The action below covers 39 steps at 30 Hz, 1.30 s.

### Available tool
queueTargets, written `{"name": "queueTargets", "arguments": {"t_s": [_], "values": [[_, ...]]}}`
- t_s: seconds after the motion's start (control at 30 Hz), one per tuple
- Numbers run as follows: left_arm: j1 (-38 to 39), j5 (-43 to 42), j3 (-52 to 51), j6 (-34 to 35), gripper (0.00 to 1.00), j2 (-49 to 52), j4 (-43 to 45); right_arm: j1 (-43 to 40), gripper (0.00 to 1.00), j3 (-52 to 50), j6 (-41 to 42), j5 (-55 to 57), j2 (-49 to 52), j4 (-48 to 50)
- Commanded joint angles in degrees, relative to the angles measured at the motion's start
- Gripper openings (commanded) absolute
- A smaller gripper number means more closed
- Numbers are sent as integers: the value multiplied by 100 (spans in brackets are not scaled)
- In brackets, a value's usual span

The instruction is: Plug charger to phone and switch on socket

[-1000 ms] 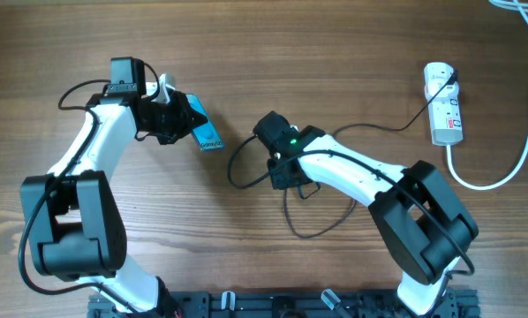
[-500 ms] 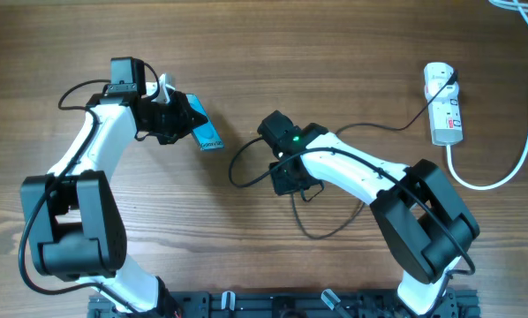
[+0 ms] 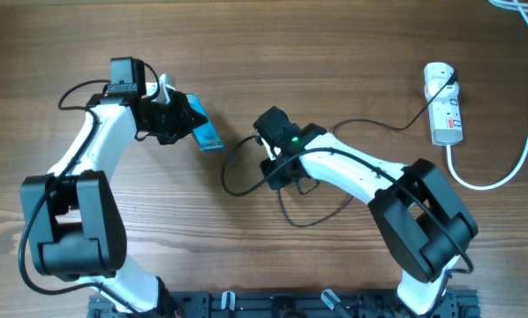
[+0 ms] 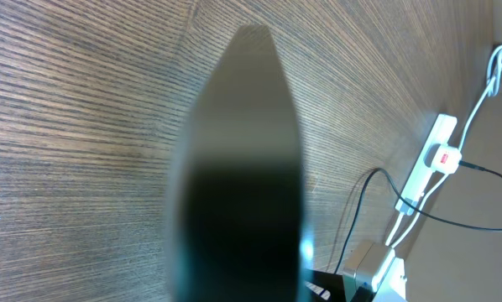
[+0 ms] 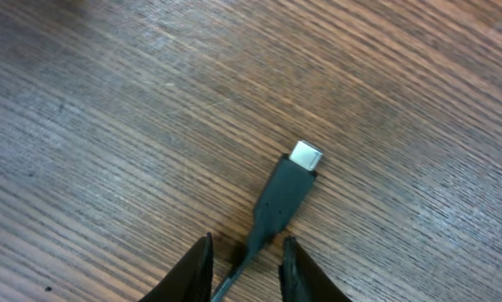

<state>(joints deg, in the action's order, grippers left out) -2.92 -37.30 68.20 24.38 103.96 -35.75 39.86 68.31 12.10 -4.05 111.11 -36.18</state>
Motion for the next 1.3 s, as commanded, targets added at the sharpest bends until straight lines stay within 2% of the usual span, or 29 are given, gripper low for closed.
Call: {"name": "queueTargets", "arguments": {"t_s": [0.0,0.07,0.23,0.27,0.3,0.33,0.47,0.6,0.67,0.7,0.83,0.87,0.9,0.93,1.0,1.03,1.2,1.27], "values": [[-20,-28,-7,48,4,-33,24,-2,13,-142,354,-48,291,-122],[-20,-24,-7,48,4,-33,42,-2,4,-142,352,-42,291,-74],[-20,507,-7,-264,4,-33,129,-4,4,-142,304,17,291,-50],[-20,503,-7,-271,4,-33,107,-4,13,-142,306,17,291,-48],[-20,503,-7,-271,4,-33,109,-9,26,-142,308,15,291,-48],[-20,503,-7,-271,4,-33,114,-9,27,-142,313,15,291,-28],[-20,501,-7,-271,4,-33,155,-9,22,-142,540,24,291,-4],[-20,291,-7,-278,4,-35,173,-9,26,-142,754,317,291,50],[-20,251,-7,-299,4,-35,177,-9,22,-142,737,317,291,50],[-20,190,-7,-319,4,-35,179,-9,11,-142,739,317,291,63],[-20,-188,-7,-619,4,-35,240,-20,9,-142,691,289,291,101],[-20,-188,-7,-619,4,-35,240,-20,11,-142,695,271,291,83],[-20,-188,-7,-619,4,-35,243,-20,20,-142,695,271,291,76],[-20,-188,-7,-619,4,-35,245,-20,24,-142,693,273,291,81],[-20,-190,-7,-619,4,-35,256,-20,4,-142,599,269,291,111],[-20,-197,-7,-619,4,-35,256,-20,4,-142,584,271,291,122],[-87,-758,-7,-1016,4,-90,247,-452,4,-129,-470,-1508,-210,-55],[-155,-1169,-7,-1196,4,-92,258,-831,4,-129,-796,-2771,-638,-94]]}}
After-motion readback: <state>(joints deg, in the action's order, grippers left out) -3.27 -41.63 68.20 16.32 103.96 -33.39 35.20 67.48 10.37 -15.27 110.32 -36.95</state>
